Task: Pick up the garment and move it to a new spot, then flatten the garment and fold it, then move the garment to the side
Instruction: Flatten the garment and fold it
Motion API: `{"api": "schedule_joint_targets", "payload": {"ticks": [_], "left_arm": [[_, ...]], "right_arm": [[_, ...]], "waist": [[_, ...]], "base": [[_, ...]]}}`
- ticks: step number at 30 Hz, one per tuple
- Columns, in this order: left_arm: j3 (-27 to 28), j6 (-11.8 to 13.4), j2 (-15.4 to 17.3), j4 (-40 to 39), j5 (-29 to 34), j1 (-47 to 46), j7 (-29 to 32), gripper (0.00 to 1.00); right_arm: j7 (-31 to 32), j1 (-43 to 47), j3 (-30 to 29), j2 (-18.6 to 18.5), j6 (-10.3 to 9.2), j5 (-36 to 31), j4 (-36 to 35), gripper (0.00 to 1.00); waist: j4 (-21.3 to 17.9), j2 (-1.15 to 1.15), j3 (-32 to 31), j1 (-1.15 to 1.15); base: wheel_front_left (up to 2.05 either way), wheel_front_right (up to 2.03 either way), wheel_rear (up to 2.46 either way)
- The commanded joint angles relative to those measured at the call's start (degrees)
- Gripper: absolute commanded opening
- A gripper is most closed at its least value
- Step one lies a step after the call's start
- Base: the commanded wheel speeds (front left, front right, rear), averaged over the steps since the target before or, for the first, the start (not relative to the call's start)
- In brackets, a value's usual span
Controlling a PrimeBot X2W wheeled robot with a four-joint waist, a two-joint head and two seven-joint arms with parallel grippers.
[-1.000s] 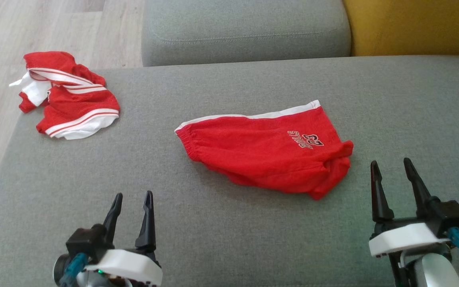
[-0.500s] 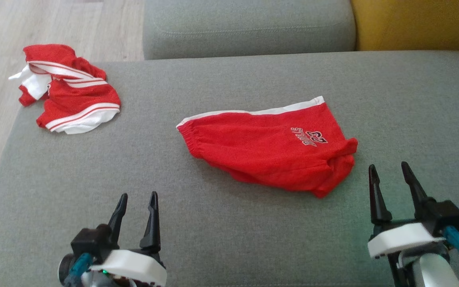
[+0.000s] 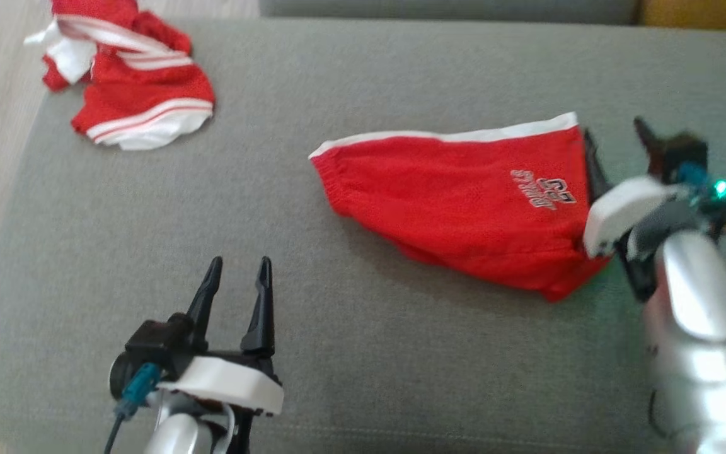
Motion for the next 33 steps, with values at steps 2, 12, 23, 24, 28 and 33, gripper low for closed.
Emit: {"api": "schedule_joint_targets", "payload": {"ticks": [2,12,23,24,28,33], "left_arm": [[1.25,0.21,-0.16,-2.08,-0.41,-2.80,-0.69,1.00],[-1.13,0.51,-0.16,-2.15,-1.10,-6.11,-0.69,1.00],[-1.16,0.85,-0.16,-1.93,-1.24,-6.65,-0.69,1.00],[-1.09,0.85,-0.16,-1.92,-1.20,-6.68,-0.69,1.00],[-0.67,0.85,-0.16,-1.78,-0.94,-6.79,-0.69,1.00],[0.16,0.82,-0.16,-1.75,-0.29,-6.62,-0.69,1.00]], "right_arm": [[1.44,-4.11,0.49,-1.25,0.42,0.21,0.69,1.00],[8.66,-15.51,-1.66,-6.20,0.42,2.14,15.92,1.00],[12.59,-20.34,0.40,-7.86,0.42,5.75,25.30,0.35],[12.51,-20.62,0.68,-7.91,0.42,6.06,25.79,0.22],[9.47,-21.51,1.83,-8.04,0.42,6.94,26.21,0.00],[2.02,-22.47,3.45,-6.56,0.42,8.97,24.24,0.00]], "waist": [[2.96,0.00,3.43,-0.01],[8.37,0.00,9.28,-0.01],[9.22,0.00,9.53,-0.01],[9.13,0.00,9.56,-0.01],[8.32,0.00,9.59,-0.01],[6.15,0.00,8.88,-0.01]], "base": [[0.00,0.00,0.00],[0.00,0.00,0.00],[0.00,0.00,0.00],[0.00,0.00,0.00],[0.00,0.00,0.00],[0.00,0.00,0.00]]}}
